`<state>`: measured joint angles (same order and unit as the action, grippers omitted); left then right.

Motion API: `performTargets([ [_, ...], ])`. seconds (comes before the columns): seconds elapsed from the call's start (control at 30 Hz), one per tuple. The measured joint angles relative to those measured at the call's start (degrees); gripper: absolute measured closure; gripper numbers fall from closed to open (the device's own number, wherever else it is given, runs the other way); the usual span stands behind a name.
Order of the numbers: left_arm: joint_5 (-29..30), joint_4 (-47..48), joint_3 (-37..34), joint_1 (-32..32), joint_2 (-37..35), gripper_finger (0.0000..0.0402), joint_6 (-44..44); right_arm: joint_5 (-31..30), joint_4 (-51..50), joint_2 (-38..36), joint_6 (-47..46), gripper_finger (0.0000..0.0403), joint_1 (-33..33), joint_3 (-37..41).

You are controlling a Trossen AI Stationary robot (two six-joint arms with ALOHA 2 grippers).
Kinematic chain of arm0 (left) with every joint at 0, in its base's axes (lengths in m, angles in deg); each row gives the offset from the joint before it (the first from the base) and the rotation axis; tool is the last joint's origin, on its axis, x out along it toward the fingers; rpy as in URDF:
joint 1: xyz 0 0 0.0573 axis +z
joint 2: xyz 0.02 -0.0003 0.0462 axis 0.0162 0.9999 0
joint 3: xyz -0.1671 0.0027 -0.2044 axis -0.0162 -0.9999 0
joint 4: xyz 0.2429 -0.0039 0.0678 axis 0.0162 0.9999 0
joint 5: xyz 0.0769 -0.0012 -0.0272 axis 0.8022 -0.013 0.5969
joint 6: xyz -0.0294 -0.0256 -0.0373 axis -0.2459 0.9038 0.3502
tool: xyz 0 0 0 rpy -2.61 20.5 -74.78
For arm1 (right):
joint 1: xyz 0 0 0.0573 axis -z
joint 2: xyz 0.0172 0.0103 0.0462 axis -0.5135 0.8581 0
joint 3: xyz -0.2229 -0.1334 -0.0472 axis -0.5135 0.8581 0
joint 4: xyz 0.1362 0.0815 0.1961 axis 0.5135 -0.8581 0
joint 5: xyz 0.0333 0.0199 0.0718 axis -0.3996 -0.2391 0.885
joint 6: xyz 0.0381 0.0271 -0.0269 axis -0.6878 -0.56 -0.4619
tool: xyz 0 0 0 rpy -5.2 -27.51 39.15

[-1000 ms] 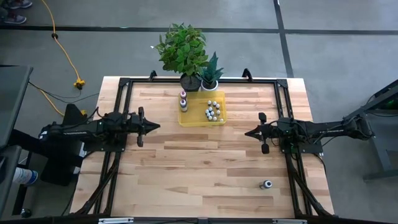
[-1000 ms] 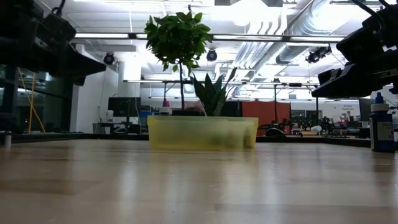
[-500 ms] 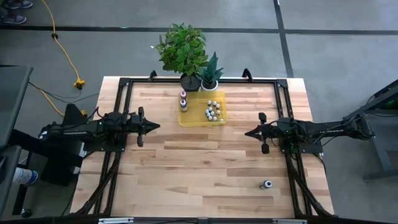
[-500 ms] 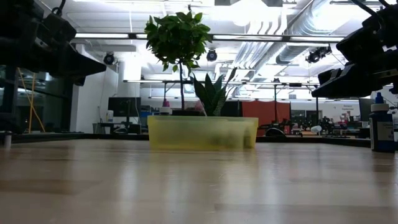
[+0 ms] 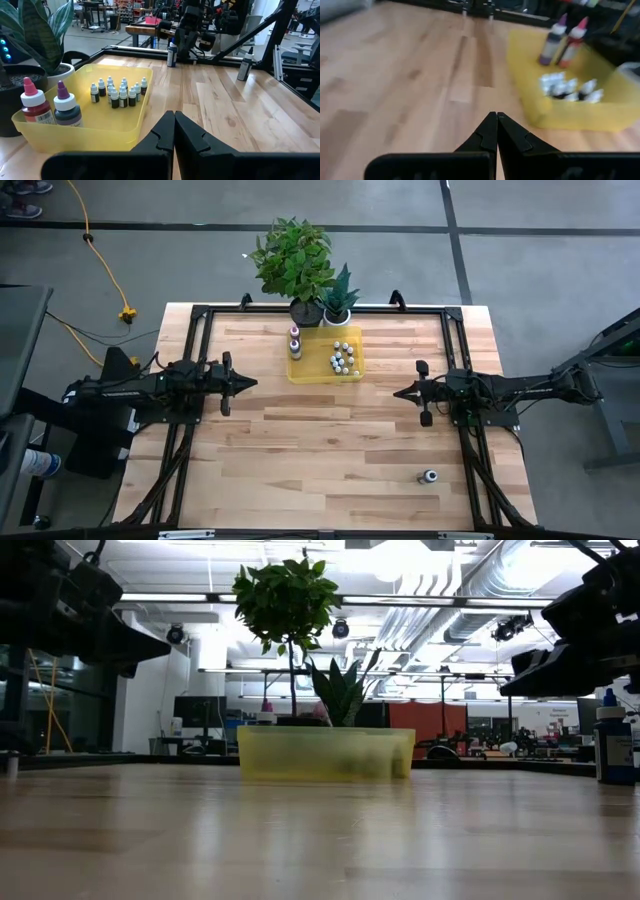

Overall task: Pick & Place food coloring
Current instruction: Put the large blue food coloring bottle into the yellow bin

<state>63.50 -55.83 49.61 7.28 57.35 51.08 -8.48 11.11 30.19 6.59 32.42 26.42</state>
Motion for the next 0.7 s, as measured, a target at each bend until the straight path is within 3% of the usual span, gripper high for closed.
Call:
performTargets([
  [0.1, 0.0, 0.0, 0.0, 0.0, 0.0, 0.0401, 0.0, -3.3, 0.3, 0.0, 5.6, 0.0402, 0.0, 0.0],
  [0.33, 0.0, 0.0, 0.0, 0.0, 0.0, 0.0401, 0.0, -4.4, 1.1, 0.0, 5.7, 0.0402, 0.0, 0.0],
  [0.53, 0.0, 0.0, 0.0, 0.0, 0.0, 0.0401, 0.0, -3.9, 2.7, 0.1, -0.2, 0.0402, 0.0, -1.9],
  [0.7, 0.0, 0.0, 0.0, 0.0, 0.0, 0.0401, 0.0, -1.7, -9.2, 0.4, -9.9, 0.0402, 1.0, -11.5],
])
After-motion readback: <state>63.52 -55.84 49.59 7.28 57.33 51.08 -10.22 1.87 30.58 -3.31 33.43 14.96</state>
